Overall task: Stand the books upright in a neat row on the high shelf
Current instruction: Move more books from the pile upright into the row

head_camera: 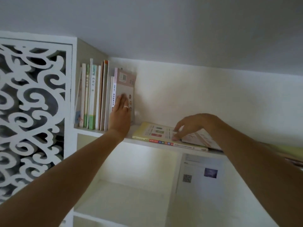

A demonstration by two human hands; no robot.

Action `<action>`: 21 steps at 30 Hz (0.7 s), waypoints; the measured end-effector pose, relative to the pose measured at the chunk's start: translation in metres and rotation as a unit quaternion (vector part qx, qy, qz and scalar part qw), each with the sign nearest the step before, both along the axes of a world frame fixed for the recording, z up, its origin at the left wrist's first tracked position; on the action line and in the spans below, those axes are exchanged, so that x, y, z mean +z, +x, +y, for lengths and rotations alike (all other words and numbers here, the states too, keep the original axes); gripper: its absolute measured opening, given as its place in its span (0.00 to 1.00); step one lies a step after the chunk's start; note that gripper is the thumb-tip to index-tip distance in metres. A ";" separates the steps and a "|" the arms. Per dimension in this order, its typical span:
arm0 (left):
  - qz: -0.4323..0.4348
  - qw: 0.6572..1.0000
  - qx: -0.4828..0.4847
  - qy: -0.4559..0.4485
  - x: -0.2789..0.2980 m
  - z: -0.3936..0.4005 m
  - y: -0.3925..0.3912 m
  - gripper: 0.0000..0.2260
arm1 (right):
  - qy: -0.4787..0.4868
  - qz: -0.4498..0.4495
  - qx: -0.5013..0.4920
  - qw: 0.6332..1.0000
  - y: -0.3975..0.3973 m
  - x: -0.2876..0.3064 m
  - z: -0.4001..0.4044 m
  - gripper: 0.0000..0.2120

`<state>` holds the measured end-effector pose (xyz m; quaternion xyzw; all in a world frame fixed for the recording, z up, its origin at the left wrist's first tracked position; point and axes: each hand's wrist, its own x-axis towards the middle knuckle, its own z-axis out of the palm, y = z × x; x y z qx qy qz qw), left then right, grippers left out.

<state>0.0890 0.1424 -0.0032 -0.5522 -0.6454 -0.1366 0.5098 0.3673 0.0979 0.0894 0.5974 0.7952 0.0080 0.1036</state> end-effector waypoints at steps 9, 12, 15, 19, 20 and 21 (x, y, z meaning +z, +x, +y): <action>0.002 0.997 0.072 -0.019 0.000 -0.004 0.011 0.32 | -0.153 0.075 -0.049 0.984 0.070 -0.009 0.015 0.57; -0.003 0.997 0.071 -0.018 0.001 -0.005 0.011 0.29 | -0.147 0.075 -0.033 0.986 0.071 -0.007 0.012 0.49; -0.008 0.998 0.065 -0.022 0.002 -0.007 0.010 0.28 | -0.136 0.106 -0.018 0.985 0.073 -0.002 0.006 0.43; -0.016 0.999 0.045 -0.018 0.002 -0.006 0.007 0.27 | 0.045 0.077 0.073 0.993 0.083 -0.004 -0.012 0.22; -0.017 0.999 0.041 -0.017 0.002 -0.006 0.007 0.26 | 0.110 0.068 0.095 0.987 0.085 -0.009 -0.014 0.13; -0.014 0.999 0.039 -0.016 0.002 -0.006 0.006 0.26 | 0.148 0.063 0.105 0.981 0.088 -0.016 -0.014 0.10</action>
